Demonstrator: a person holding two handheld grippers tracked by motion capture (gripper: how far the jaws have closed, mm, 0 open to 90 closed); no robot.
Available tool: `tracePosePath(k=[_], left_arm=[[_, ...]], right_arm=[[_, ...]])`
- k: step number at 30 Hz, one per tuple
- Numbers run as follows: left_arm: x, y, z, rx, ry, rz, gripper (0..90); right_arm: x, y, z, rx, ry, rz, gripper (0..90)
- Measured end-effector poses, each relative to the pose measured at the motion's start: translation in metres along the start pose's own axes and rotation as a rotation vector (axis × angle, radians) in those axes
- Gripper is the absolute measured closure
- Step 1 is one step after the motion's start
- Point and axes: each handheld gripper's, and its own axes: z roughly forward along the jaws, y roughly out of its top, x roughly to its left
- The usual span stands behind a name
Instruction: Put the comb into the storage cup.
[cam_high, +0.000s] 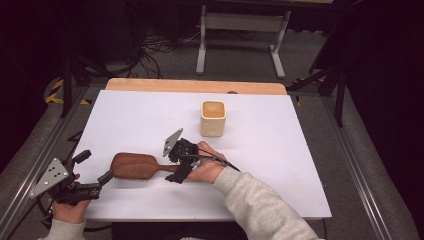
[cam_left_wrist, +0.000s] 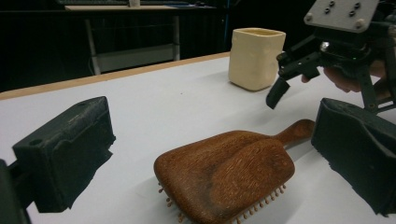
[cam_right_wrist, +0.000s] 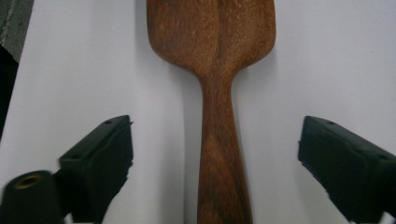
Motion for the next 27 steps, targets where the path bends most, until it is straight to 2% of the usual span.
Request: tracePosePath(k=[3,7,18,22,25,27], left_arm=[[0.0,0.0,0.0,-0.002,-0.005,0.002,0.0],[0.0,0.0,0.0,-0.001,-0.007,0.002,0.0],[0.001,0.0,-0.001,-0.011,-0.011,-0.003,0.0],[0.001,-0.001,-0.001,-0.011,-0.01,-0.006,0.0],[0.001,-0.001,0.0,-0.01,-0.012,-0.004,0.0],[0.001,-0.001,0.0,-0.007,-0.011,-0.001,0.0]], right_arm=[[-0.002,0.003,0.005,0.002,0.019,0.013,2.9],[-0.005,0.009,0.012,0.006,0.016,0.004,2.7],[-0.009,0.018,0.033,0.039,0.016,-0.016,8.8],[-0.011,0.018,0.038,0.059,0.014,-0.015,16.0],[-0.011,0.019,0.039,0.08,0.015,-0.014,24.2],[-0.01,0.02,0.04,0.085,0.012,-0.016,33.1]])
